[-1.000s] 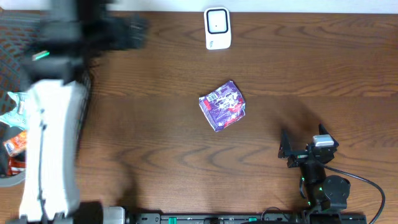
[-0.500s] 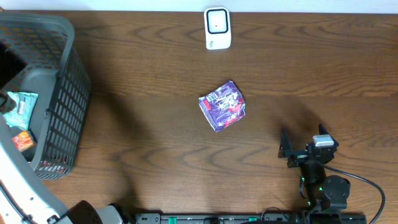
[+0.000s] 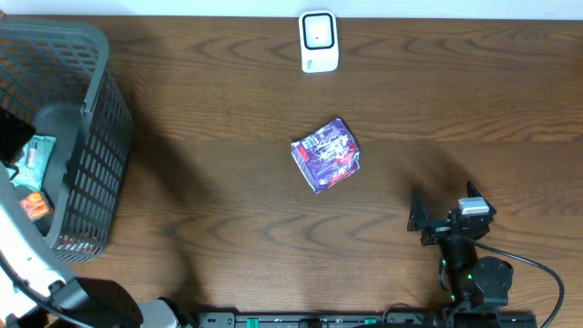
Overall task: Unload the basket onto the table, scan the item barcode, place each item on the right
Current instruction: 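Return the left gripper into the grey basket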
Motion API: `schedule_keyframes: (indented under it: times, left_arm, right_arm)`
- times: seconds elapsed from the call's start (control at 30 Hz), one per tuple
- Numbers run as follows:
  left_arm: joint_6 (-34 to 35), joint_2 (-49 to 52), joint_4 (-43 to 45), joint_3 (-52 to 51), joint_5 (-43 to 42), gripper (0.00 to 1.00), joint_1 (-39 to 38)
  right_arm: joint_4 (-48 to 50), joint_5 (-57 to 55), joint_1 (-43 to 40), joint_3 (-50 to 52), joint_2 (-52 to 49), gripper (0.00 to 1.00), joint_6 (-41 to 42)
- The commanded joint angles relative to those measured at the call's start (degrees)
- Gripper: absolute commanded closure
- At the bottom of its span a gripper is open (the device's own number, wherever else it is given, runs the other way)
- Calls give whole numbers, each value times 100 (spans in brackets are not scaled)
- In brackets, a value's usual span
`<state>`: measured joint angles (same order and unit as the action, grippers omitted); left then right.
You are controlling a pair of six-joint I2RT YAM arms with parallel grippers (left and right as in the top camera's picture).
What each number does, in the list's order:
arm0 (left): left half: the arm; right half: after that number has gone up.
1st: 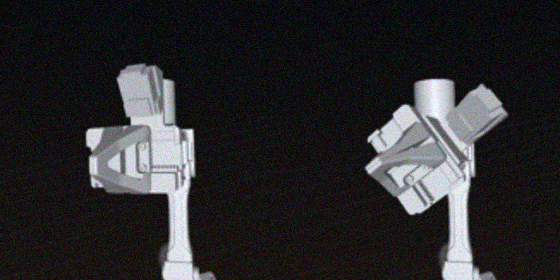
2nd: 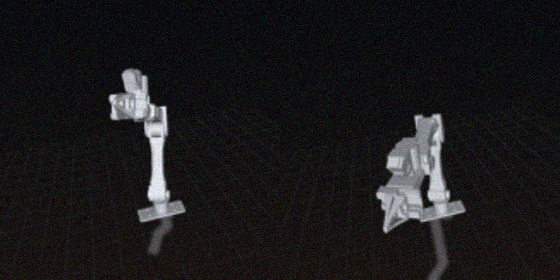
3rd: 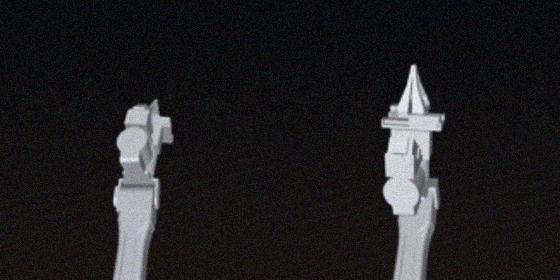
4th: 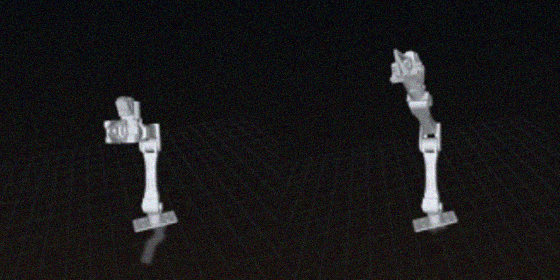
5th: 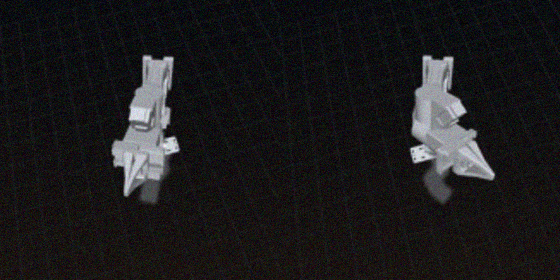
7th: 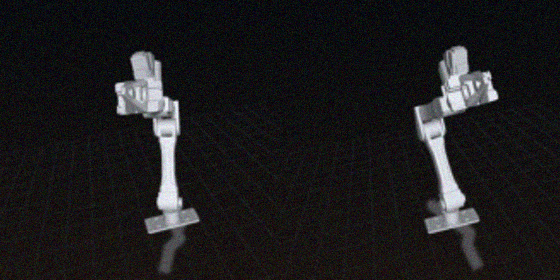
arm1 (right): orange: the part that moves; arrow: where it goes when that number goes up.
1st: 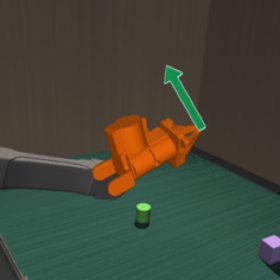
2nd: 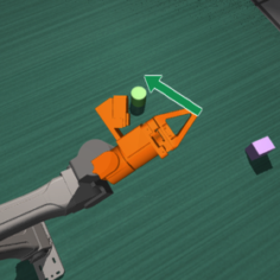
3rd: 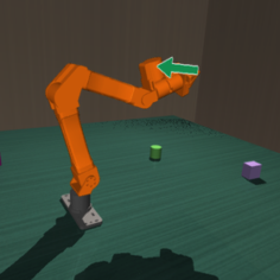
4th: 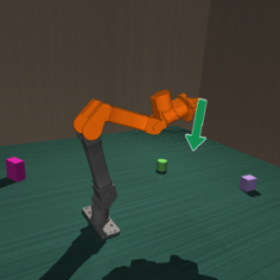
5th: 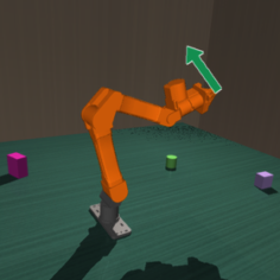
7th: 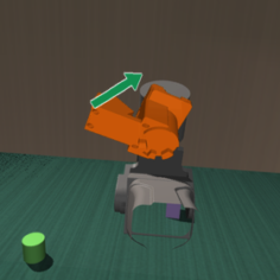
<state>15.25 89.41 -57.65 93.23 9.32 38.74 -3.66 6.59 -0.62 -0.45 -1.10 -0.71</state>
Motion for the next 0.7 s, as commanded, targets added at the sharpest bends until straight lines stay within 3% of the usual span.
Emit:
schedule_keyframes:
  times: [0.0, 0.2, 0.4, 0.67]
  left_arm:
    - [74, 201, -138, -44, 208, 5, 9]
    - [118, 507, -321, -50, -448, 5, 9]
    - [1346, 957, -935, -55, 629, 5, 9]
    - [1572, 1606, -1220, -205, 691, 5, 9]
  right_arm:
    - [-20, -26, -68, 13, 9, 1, -66]
    - [-20, -26, -68, 13, 9, 1, -66]
    - [-20, -26, -68, 13, 9, 1, -66]
    - [-20, -26, -68, 13, 9, 1, -66]
